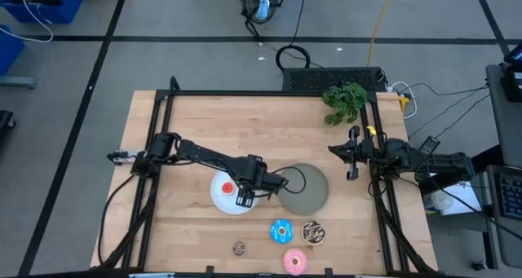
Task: Pick & Place donuts
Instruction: Put the small white doughnut on the white plate, then put the small brown doughnut on the white plate
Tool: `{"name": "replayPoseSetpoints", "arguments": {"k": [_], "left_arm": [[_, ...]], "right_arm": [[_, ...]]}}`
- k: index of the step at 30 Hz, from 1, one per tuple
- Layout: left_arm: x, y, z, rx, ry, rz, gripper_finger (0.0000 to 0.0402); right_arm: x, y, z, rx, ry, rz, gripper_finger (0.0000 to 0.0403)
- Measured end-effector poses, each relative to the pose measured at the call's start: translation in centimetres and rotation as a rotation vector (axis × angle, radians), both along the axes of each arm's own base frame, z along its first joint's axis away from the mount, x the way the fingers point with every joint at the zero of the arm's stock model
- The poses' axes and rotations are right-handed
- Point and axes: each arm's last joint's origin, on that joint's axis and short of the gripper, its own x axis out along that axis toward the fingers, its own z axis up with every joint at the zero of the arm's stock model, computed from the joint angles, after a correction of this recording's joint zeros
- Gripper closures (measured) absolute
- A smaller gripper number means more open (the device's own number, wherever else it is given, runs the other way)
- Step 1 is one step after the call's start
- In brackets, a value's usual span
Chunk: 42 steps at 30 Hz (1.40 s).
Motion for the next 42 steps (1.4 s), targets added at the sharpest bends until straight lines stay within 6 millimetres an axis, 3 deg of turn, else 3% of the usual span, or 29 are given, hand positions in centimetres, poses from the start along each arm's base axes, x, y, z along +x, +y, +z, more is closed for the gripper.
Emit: {"name": "replayPoseSetpoints", "arguments": {"k": [7, 12, 15, 20, 23, 27, 36, 39, 42], "left_arm": [[0.2, -0.1, 0.9, -0.004, -0.004, 0.004, 0.0130], [0.3, 0.2, 0.9, 0.090, -0.036, 0.044, 0.0156], [0.3, -0.5, 0.9, 0.053, -0.024, -0.037, 0.0215], [0.2, -0.8, 0.9, 0.024, -0.013, -0.064, 0.0360], [0.1, -0.8, 0.9, -0.004, -0.003, -0.070, 0.0385], [0.3, -0.9, 0.9, 0.004, -0.030, -0.016, 0.0324], [0.7, -0.4, 0.9, 0.004, -0.069, 0.071, 0.0079], [0.7, 0.3, 0.9, 0.006, -0.064, 0.128, 0.0031], [0.5, 0.6, 0.9, 0.012, -0.042, 0.139, 0.0012]], "right_arm": [[0.0, 0.0, 0.0, 0.000, 0.000, 0.000, 0.0403], [0.0, 0.0, 0.0, 0.000, 0.000, 0.000, 0.0403], [0.0, 0.0, 0.0, 0.000, 0.001, 0.000, 0.0403], [0.0, 0.0, 0.0, 0.000, 0.000, 0.000, 0.0403], [0.0, 0.0, 0.0, 0.000, 0.000, 0.000, 0.0403], [0.0, 0.0, 0.0, 0.000, 0.000, 0.000, 0.0403], [0.0, 0.0, 0.0, 0.000, 0.001, 0.000, 0.0403], [0.0, 0.0, 0.0, 0.000, 0.001, 0.003, 0.0403], [0.0, 0.0, 0.0, 0.000, 0.000, 0.003, 0.0403]]}}
